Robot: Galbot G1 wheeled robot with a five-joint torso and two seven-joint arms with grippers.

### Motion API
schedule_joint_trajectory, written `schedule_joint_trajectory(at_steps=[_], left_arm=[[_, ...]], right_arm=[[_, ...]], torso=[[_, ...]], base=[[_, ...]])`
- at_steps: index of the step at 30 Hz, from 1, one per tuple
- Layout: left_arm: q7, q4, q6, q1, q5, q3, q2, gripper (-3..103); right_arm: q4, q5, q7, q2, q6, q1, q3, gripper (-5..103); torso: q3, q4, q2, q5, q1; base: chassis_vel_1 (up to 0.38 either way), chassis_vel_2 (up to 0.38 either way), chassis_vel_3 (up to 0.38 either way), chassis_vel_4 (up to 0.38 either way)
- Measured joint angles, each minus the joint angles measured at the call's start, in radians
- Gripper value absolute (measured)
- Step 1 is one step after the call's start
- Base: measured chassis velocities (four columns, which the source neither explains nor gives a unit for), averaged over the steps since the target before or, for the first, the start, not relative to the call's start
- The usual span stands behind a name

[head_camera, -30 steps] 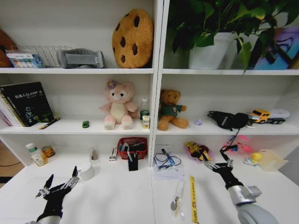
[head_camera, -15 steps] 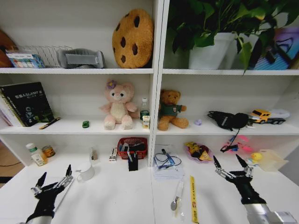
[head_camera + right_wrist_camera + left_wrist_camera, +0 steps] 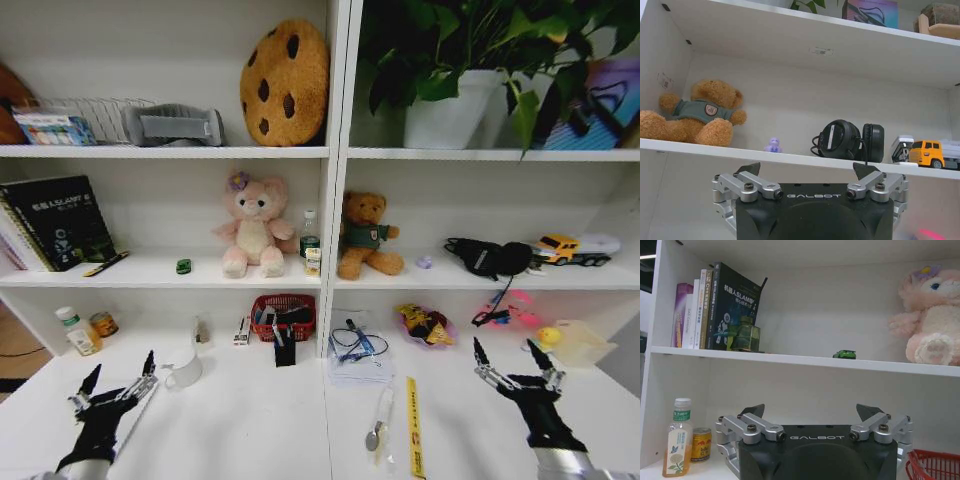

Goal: Organize the objects on the table.

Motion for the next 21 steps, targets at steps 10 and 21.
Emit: schedule_joint_trajectory(at_steps=[10, 21], left_arm=[[-0.001, -0.001, 0.003, 0.0, 0.001, 0.001, -0.002, 100], [-0.001, -0.002, 0.004, 0.0, 0.002, 0.001, -0.002, 100]], right_arm=[[-0.002, 0.002, -0.003, -0.001, 0.0, 0.001, -0.002, 100], [-0.003, 0.003, -0.003, -0.002, 0.0, 0.002, -0.003, 100]], torso=[[0.0, 0.0, 0.0, 0.0, 0.0], [0.0, 0.0, 0.0, -0.0001, 0.0]], base=[[0.0, 0.0, 0.0, 0.0], [0.0, 0.0, 0.0, 0.0]])
